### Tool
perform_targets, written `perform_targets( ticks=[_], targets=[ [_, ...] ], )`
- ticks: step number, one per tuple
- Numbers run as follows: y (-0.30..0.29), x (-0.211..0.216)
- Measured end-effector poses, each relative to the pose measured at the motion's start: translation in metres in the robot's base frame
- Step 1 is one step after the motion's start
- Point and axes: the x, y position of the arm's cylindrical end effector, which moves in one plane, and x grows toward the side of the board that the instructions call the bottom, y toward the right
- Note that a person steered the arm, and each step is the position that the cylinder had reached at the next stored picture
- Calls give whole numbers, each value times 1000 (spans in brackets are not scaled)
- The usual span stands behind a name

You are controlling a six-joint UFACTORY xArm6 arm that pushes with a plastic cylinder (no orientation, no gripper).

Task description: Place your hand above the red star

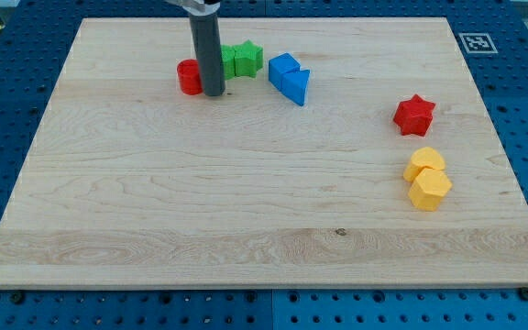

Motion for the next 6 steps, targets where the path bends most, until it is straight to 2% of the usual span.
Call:
perform_targets(
  ticks=[2, 3, 4, 6],
  targets=[
    [86, 66],
    [139, 83],
    [193, 65],
    [234, 4]
  ],
)
